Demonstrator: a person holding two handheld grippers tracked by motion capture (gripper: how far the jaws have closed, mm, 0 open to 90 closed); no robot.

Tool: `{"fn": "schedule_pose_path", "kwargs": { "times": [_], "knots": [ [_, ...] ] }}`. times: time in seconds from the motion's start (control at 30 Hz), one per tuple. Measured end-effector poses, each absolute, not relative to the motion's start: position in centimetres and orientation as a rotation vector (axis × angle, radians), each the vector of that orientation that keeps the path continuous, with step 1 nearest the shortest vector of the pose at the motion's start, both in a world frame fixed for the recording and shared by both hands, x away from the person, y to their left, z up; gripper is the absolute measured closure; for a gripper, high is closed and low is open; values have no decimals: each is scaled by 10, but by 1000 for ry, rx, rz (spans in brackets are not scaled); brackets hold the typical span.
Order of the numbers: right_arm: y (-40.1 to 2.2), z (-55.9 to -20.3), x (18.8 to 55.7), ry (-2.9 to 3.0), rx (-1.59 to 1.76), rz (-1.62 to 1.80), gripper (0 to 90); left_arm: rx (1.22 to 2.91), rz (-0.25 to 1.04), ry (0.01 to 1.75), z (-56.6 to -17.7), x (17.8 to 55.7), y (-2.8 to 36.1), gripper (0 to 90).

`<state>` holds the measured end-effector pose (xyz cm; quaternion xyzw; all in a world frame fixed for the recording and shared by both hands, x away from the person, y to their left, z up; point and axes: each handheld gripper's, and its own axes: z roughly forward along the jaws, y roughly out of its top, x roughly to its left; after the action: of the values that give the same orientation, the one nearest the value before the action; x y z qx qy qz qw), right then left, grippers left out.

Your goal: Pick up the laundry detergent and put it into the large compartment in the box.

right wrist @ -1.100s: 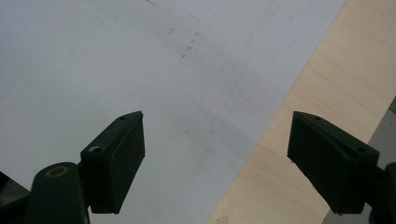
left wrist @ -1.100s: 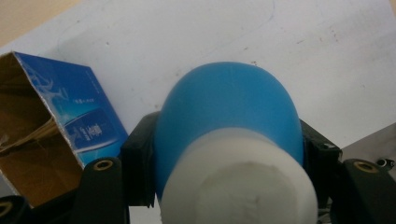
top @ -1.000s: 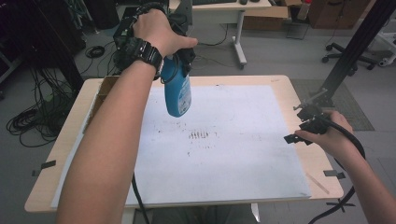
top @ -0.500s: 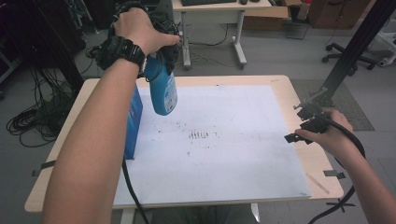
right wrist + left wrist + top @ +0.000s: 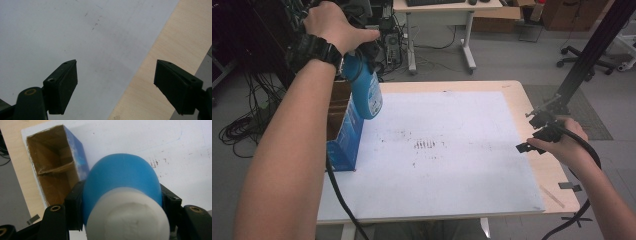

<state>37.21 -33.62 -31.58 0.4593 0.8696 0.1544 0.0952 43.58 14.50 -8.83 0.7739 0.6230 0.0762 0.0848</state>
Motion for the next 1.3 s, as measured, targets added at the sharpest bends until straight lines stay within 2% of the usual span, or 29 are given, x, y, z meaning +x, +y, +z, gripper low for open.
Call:
{"fn": "schedule_pose_path", "kwargs": {
  "times": [0.8,1.3],
  "knots": [
    [-339,-311,370,2560,1367,450,192,2189,372,2017,-81,425,208,376],
    [-346,-306,368,2540,1383,461,192,2126,379,2082,-92,420,236,376]
  ]
}}
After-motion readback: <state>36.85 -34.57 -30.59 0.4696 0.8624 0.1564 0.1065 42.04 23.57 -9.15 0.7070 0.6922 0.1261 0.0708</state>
